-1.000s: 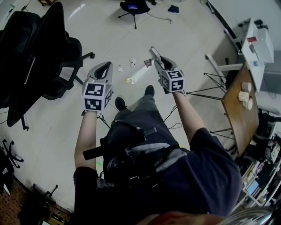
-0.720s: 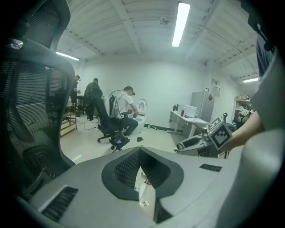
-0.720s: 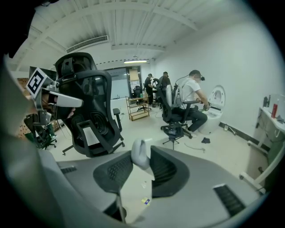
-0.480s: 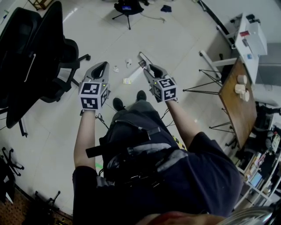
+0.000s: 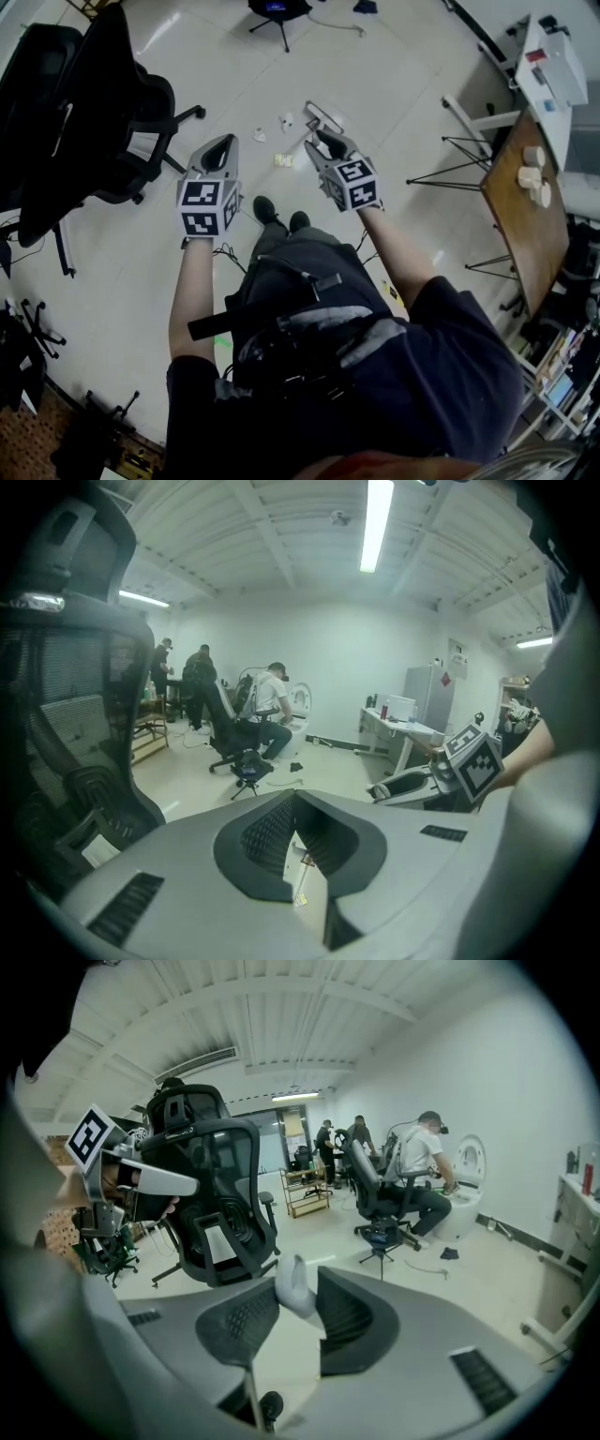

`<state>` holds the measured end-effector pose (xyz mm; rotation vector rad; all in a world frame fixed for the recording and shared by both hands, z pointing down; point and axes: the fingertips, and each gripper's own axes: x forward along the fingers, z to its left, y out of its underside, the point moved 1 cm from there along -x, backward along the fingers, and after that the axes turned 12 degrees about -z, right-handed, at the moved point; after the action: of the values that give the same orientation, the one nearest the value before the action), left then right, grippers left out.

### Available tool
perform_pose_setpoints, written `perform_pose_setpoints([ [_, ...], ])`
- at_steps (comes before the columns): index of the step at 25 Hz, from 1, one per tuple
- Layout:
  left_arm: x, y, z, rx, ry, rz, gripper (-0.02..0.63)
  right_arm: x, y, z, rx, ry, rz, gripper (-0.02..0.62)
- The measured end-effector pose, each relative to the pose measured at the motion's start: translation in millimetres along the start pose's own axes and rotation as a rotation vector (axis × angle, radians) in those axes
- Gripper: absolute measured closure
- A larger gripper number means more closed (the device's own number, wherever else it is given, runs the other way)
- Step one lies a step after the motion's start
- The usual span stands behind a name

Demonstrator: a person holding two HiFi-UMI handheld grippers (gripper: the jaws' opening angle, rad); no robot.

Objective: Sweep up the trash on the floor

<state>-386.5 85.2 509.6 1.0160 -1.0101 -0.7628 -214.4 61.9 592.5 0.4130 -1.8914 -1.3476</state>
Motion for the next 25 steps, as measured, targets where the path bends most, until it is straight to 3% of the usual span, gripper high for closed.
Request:
perform_pose_setpoints([
  [4, -9.7, 11.2, -17.9, 0.036, -0.087, -0.007, 0.603, -11.5, 0.5, 5.6, 0.012, -0.027, -0.023, 0.454],
  [9, -32.4, 30.6, -38.4, 0.075, -0.081, 0.046, 0.603, -16.2, 12.1, 13.4, 0.035, -0.043, -0.022, 0.451],
  [14, -60.2, 41.3, -29.6, 0.068, -0.087, 0.072, 0.603, -13.5, 19.5, 37.2, 0.082, -0.048, -0.01, 0.448],
  [25, -104.3, 38.8, 20.7, 0.121, 0.017, 0.066, 0.603, 8.7, 3.2, 76.6, 0.146, 0.074, -0.067, 0.448],
])
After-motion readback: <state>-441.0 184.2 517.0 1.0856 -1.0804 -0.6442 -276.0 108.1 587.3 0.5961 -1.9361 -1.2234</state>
